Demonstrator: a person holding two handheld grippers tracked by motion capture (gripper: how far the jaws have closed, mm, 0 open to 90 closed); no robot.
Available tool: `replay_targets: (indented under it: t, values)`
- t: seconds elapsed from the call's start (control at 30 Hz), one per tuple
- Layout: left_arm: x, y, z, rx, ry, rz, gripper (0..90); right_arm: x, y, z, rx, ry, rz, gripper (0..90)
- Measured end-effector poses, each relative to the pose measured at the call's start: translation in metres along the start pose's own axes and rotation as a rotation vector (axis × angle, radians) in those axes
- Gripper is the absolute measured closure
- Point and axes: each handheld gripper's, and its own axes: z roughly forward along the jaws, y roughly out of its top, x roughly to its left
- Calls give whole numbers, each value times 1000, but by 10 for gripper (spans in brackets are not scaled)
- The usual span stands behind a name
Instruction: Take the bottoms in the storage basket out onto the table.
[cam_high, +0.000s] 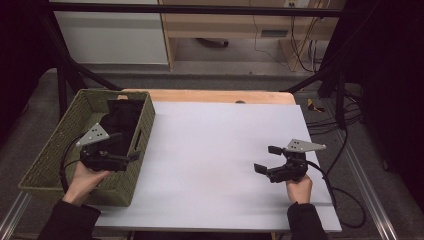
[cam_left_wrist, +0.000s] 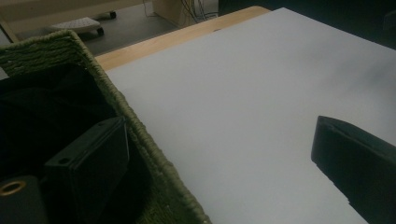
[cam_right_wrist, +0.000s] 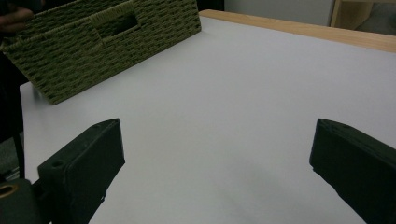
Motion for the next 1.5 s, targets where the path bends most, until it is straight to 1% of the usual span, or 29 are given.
replay_targets:
  t: [0.13,0.43,0.47,0.53,0.57,0.67,0.7,0.77,0.8,0.83,0.87,0.93,1.03,1.07,1.23,1.3,1.4,1.47,1.5]
  values:
    - [5,-1,-2,8,13,-10,40,0,0,0,6,-2,-5,36]
    - [11,-3,-4,25,37,-10,45,0,-1,1,12,-3,2,36]
    - [13,-4,-4,32,50,-7,45,0,-1,1,13,-2,1,36]
    - [14,-5,-4,35,53,-9,45,0,-1,1,16,-3,-1,36]
    - [16,-6,-4,41,67,-9,48,0,-1,2,15,-3,1,36]
    - [19,-7,-5,49,79,-11,49,0,-1,1,17,-3,0,36]
    - [22,-9,-5,59,98,-16,52,0,-1,2,16,-4,3,36]
    - [24,-10,-6,64,102,-17,53,0,-1,2,16,-4,4,37]
    - [27,-12,-6,69,119,-28,55,0,-1,2,18,-3,1,37]
    - [27,-12,-6,69,119,-28,57,0,-1,2,18,-4,0,36]
    - [31,-13,-7,82,136,-28,59,0,-1,2,19,-3,0,37]
    - [33,-15,-8,84,140,-32,63,0,-1,2,22,-4,0,37]
    - [39,-18,-10,96,165,-41,72,0,-1,2,23,-4,0,37]
    - [40,-18,-10,100,167,-42,76,0,-1,2,23,-4,0,36]
    - [44,-20,-10,110,187,-51,82,0,-1,3,29,-5,1,37]
    - [46,-18,-10,119,191,-54,81,0,-1,3,28,-5,2,37]
    - [46,-15,-12,120,190,-53,80,0,-1,3,29,-5,1,38]
    - [46,-11,-14,121,196,-51,81,-1,-1,2,28,-6,1,38]
    - [46,-6,-16,117,198,-46,80,-1,-1,2,25,-7,1,38]
